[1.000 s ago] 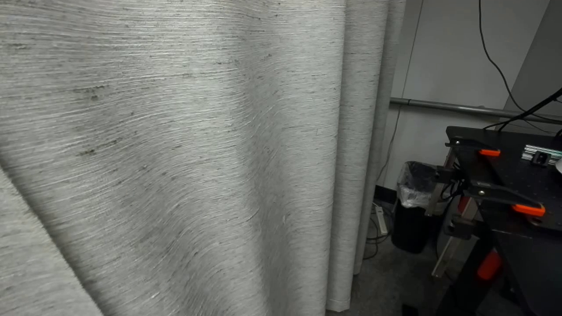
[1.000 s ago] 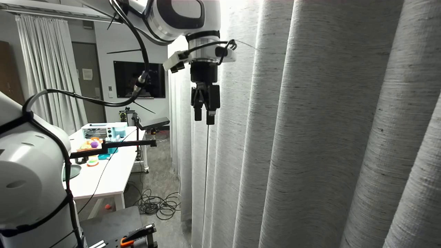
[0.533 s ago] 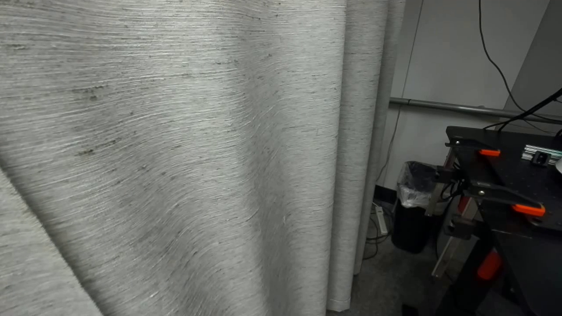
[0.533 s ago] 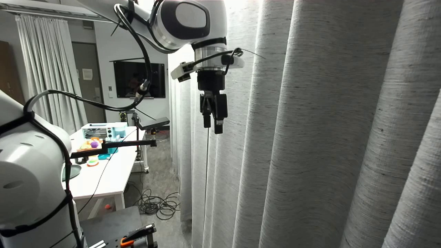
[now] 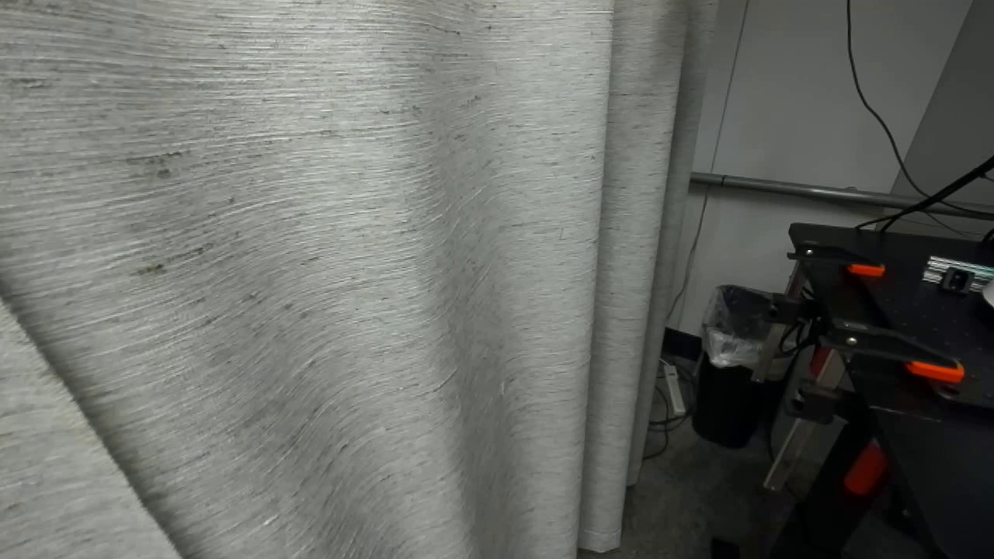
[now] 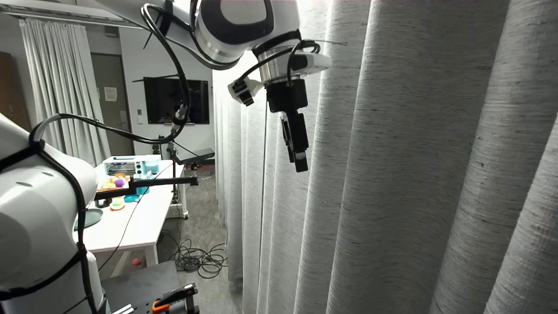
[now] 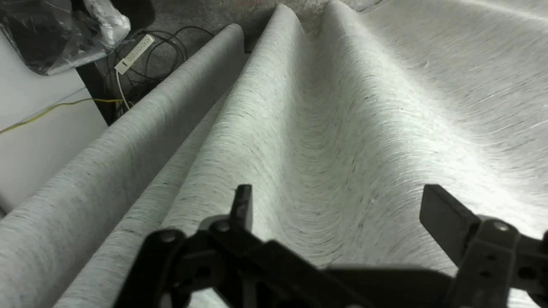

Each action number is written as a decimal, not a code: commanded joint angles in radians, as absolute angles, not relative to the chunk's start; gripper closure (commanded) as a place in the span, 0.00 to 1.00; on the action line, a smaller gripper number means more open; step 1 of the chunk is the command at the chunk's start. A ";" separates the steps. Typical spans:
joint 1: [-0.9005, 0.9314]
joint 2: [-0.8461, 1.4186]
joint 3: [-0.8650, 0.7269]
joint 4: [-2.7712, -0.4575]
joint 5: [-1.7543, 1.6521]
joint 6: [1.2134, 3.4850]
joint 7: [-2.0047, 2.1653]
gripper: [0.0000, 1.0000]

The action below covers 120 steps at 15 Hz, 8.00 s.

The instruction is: Draw the curtain open

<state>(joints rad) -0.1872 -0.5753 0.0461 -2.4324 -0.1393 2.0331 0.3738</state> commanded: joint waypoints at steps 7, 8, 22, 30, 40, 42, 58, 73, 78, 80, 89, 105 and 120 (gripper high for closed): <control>-0.285 -0.769 0.113 -2.533 -0.264 2.057 0.632 0.00; -0.287 -0.777 0.124 -2.534 -0.275 2.062 0.652 0.00; -0.399 -0.615 0.106 -2.453 -0.329 2.297 0.813 0.00; -0.481 -0.587 0.125 -2.425 -0.447 2.386 0.968 0.00; -0.460 -0.582 0.134 -2.438 -0.514 2.498 1.007 0.62; -0.456 -0.596 0.159 -2.440 -0.520 2.483 1.020 0.77; -0.306 -0.475 0.294 -2.403 -0.527 2.661 0.914 0.99; -0.181 -0.277 0.460 -2.290 -0.512 2.803 0.680 0.99; -0.180 -0.235 0.571 -2.253 -0.531 2.808 0.675 0.99; -0.185 -0.220 0.616 -2.250 -0.540 2.805 0.671 0.99; -0.195 -0.192 0.773 -2.219 -0.624 2.819 0.676 0.99; -0.293 -0.178 0.955 -2.200 -0.828 2.893 0.665 0.99; -0.503 -0.272 0.765 -2.325 -0.796 2.879 0.658 0.99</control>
<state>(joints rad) -0.5254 -0.2616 0.8155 -2.2072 -0.8635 2.8999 0.6703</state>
